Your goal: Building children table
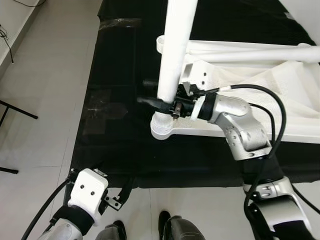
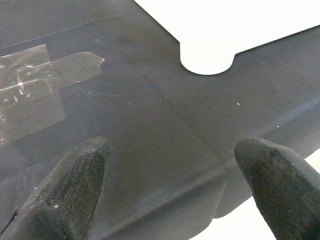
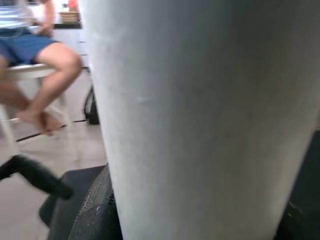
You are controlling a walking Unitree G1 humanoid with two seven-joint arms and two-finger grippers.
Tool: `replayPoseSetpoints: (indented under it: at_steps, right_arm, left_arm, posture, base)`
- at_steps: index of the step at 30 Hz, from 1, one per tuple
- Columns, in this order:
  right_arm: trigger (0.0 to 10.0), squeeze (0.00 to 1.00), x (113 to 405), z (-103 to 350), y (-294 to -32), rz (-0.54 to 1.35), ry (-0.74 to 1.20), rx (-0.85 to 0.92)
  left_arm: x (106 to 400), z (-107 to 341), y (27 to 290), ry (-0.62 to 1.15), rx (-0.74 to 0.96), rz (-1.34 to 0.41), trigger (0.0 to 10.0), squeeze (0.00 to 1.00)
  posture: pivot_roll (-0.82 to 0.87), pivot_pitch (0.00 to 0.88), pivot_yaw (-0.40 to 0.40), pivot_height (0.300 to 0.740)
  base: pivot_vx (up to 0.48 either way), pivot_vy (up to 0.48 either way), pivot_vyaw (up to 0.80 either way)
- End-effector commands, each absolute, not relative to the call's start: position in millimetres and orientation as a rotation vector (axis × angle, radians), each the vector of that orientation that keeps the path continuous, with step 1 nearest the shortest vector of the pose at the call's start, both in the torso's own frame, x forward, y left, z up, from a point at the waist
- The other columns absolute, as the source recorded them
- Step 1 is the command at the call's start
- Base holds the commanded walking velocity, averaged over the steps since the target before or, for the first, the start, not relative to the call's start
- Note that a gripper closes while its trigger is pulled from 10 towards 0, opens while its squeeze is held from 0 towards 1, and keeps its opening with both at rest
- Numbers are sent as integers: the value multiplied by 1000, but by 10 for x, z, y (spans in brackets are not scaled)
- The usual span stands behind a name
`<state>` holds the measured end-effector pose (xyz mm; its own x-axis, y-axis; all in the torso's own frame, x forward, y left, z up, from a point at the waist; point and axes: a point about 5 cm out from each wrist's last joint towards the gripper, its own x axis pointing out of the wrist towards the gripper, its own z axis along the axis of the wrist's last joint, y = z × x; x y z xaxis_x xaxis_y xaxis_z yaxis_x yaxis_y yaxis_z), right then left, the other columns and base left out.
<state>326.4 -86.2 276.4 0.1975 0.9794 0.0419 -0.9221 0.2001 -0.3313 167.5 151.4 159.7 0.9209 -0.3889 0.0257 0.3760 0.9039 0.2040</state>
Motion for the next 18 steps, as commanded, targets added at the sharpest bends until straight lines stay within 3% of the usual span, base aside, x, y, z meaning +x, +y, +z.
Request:
replayPoseSetpoints:
  at_steps: [1, 7, 8, 10, 11, 12, 13, 14, 18]
  right_arm:
    - [10000, 0, 3260, 2441, -822, 1433, -105, -226]
    - [10000, 0, 3381, 2443, -813, 1325, -86, -230]
    - [10000, 0, 3471, 2281, -793, 911, -62, -173]
    - [10000, 0, 3471, 2281, -793, 911, -62, -173]
    - [10000, 0, 3477, 2234, -804, 801, -54, -157]
    - [10000, 0, 3276, 2042, -794, 638, -7, -93]
    - [10000, 0, 3276, 2042, -794, 638, -7, -93]
    - [10000, 0, 2960, 1894, -770, 481, 17, -36]
    - [10000, 0, 2881, 1924, -662, 478, -40, -40]
  left_arm:
    - [1656, 1553, 1527, -46, 207, -397, 10000, 0]
    - [1650, 1553, 1528, -46, 206, -396, 10000, 0]
    - [1643, 1557, 1534, -45, 206, -392, 10000, 0]
    - [1643, 1557, 1534, -45, 206, -392, 10000, 0]
    - [1640, 1557, 1538, -44, 206, -391, 10000, 0]
    - [1637, 1557, 1549, -44, 212, -387, 10000, 0]
    - [1637, 1557, 1549, -44, 212, -387, 10000, 0]
    - [1649, 1554, 1570, -47, 221, -381, 10000, 0]
    - [1692, 1542, 1593, -48, 227, -374, 10000, 0]
  posture:
    - [-222, 301, -80, 740]
    - [-220, 303, -81, 740]
    - [-220, 306, -90, 740]
    - [-220, 306, -90, 740]
    - [-216, 308, -92, 740]
    - [-221, 306, -97, 740]
    - [-221, 306, -97, 740]
    - [-231, 299, -79, 740]
    - [-222, 283, -73, 740]
  base:
    - [0, 0, 0]
    - [0, 0, 0]
    - [0, 0, 0]
    - [0, 0, 0]
    - [0, 0, 0]
    - [0, 0, 0]
    - [0, 0, 0]
    - [0, 0, 0]
    - [0, 0, 0]
